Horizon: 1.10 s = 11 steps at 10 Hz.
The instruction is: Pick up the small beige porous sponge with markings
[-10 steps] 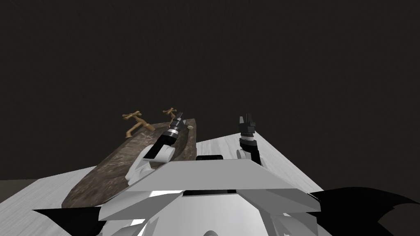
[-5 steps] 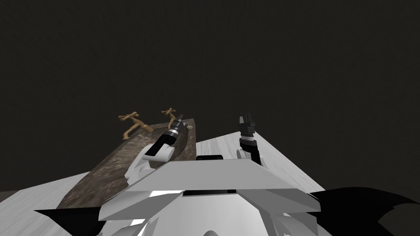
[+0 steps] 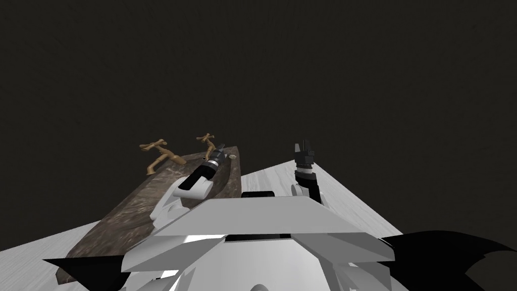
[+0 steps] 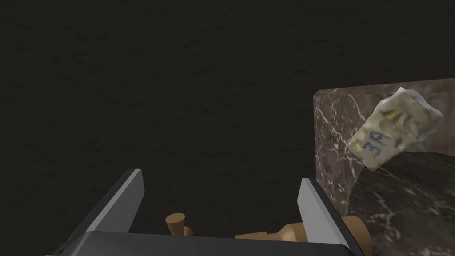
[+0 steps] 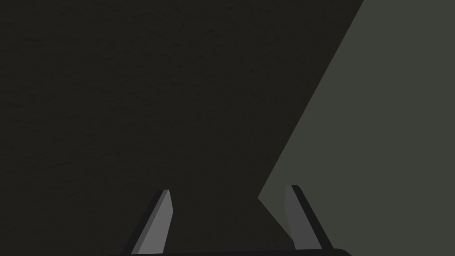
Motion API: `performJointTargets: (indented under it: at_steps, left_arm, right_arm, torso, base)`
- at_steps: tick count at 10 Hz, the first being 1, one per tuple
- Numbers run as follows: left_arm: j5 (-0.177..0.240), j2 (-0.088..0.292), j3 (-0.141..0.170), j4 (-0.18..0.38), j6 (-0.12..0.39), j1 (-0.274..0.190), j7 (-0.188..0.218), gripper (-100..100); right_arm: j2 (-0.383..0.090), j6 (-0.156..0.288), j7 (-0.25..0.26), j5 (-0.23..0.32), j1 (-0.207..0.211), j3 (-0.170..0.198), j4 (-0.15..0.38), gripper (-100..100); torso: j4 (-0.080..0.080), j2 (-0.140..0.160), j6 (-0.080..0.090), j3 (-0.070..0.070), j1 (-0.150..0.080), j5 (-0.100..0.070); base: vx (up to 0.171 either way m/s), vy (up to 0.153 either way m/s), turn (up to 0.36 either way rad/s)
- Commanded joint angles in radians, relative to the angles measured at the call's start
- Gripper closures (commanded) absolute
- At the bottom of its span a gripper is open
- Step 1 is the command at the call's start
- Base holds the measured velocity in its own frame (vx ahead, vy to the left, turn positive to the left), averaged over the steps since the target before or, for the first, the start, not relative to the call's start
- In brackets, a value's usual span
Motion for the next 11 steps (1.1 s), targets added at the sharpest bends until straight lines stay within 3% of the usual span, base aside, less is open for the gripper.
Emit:
performJointTargets:
  at_steps: [1,4,11]
  left_arm:
    - [0.000,0.001,0.000,0.003,0.042,-0.003,0.002,-100]
    - [0.024,0.034,0.022,0.004,0.137,-0.007,0.031,-100]
    - [0.048,0.066,0.047,0.002,0.313,-0.010,0.062,-100]
  right_arm:
    - [0.000,0.000,0.000,0.000,0.000,0.000,0.000,0]
    - [0.000,0.000,0.000,0.000,0.000,0.000,0.000,0]
    - [0.000,0.000,0.000,0.000,0.000,0.000,0.000,0]
  torso:
    - [0.000,0.000,0.000,0.000,0.000,0.000]
    - [0.000,0.000,0.000,0.000,0.000,0.000]
    - [-0.001,-0.003,0.000,-0.002,0.001,0.000]
  base:
    - [-0.004,0.003,-0.012]
    - [-0.027,0.029,-0.127]
    - [0.008,0.020,-0.093]
